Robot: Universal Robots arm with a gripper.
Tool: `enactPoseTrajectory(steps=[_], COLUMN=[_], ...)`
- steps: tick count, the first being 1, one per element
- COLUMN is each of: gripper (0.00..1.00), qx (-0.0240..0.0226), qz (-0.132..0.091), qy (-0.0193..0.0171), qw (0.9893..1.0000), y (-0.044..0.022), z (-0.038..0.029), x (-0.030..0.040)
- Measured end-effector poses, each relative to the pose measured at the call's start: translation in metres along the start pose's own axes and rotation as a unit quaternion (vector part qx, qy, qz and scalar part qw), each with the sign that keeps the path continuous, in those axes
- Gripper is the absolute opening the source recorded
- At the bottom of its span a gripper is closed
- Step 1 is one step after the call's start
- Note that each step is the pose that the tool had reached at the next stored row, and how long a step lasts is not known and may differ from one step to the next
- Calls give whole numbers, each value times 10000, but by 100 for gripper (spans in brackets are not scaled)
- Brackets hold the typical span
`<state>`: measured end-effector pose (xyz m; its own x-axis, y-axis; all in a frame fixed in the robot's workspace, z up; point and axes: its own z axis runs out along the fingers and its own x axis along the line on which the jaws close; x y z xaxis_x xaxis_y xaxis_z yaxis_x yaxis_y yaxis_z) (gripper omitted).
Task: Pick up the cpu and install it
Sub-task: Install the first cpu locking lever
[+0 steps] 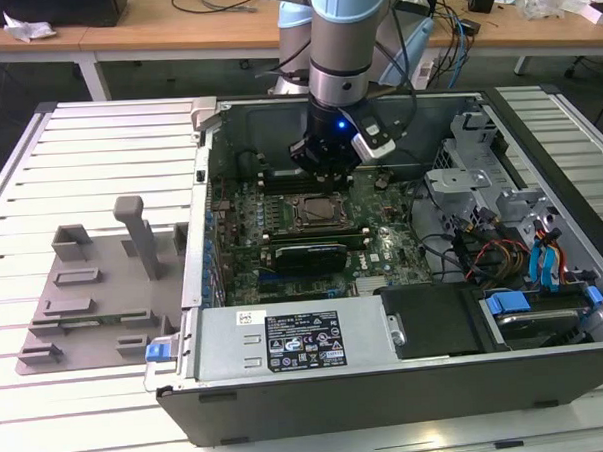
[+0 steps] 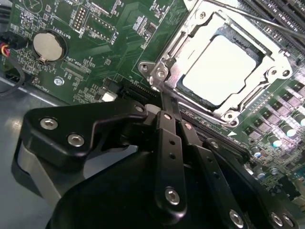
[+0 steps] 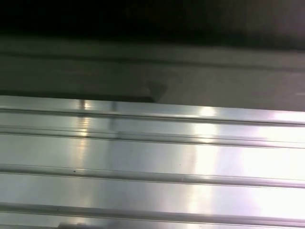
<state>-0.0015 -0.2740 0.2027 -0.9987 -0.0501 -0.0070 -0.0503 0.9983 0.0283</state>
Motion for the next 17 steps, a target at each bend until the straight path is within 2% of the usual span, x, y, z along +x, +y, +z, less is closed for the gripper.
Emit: enactPoseTrajectory(steps=[1,4,11,13,17], gripper=[11,11,11,11,11], qx=[13,27,28,28,29], qz=[-1,-1,-1,-1,-1], qy=[4,6,6,6,6], qw=[10000,10000,10000,10000,10000], y=[-3,-28,-193,-265,-307], z=[-38,-77,-82,-85,-96], x=[1,3,11,14,17])
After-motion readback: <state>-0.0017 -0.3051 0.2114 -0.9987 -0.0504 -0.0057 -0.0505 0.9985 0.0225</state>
